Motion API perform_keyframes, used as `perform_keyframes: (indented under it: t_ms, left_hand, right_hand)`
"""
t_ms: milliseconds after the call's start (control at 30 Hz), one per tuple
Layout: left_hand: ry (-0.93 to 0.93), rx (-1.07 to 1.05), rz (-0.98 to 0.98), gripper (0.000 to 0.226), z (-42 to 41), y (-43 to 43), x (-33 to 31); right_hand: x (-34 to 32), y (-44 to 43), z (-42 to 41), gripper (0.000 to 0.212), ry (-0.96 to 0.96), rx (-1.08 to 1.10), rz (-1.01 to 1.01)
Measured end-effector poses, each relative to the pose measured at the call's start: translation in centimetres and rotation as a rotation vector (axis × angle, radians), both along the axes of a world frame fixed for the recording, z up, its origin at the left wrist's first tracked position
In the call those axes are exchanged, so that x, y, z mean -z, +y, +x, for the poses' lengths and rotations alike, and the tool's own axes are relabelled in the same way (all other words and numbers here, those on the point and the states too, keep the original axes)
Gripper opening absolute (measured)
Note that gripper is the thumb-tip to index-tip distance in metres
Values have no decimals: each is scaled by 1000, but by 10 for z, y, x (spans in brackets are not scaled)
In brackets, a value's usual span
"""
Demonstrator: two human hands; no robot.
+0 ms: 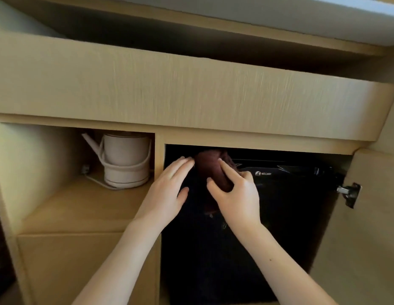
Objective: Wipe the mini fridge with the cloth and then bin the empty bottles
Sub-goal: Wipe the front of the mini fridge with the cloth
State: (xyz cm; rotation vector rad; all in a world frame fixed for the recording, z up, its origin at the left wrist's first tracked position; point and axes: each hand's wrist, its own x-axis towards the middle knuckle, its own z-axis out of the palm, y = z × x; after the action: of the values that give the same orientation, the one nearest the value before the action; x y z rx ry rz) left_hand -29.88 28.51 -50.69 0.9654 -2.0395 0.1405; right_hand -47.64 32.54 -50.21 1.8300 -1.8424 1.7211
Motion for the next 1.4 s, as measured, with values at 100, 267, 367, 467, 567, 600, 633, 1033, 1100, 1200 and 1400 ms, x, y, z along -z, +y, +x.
perform_keyframes:
  t_ms: [100, 267, 367, 467, 567, 600, 633, 1033, 1100, 1200, 1400]
  left_hand:
    - [-7, 73, 5, 78, 8, -4, 5]
    - [-12, 64, -56, 80, 7, -7, 14]
    - [-12, 24, -77, 83, 4, -7, 17]
    - [-15, -10, -107, 85, 2, -8, 19]
    - [1, -18, -120, 87, -3, -9, 20]
    - [22, -16, -115, 88, -6, -10, 21]
    - [64, -2, -98, 89, -10, -10, 24]
    - [524, 118, 117, 98, -28, -17, 43]
    - [577, 115, 155, 96, -30, -14, 50]
    - [593, 97, 184, 92, -31, -11, 56]
    - [595, 127, 185, 92, -30, -12, 57]
  right_hand:
    - [0, -1, -9, 59, -42, 84, -24]
    - [4, -5, 19, 59, -116, 73, -67]
    - [-2, -3, 15, 58, -16, 67, -35]
    - [-10, 3, -14, 58, -43, 177, -42]
    - [-12, 2, -18, 57, -120, 208, -52]
    - [-11, 1, -14, 57, -93, 180, -45]
    - [-9, 0, -9, 58, -48, 141, -36]
    - [12, -5, -6, 59, 16, 27, -120]
    - [14, -6, -13, 59, 36, 16, -128]
    - [17, -7, -32, 57, -123, 101, -179]
    - [36, -5, -21, 63, 114, 22, -233]
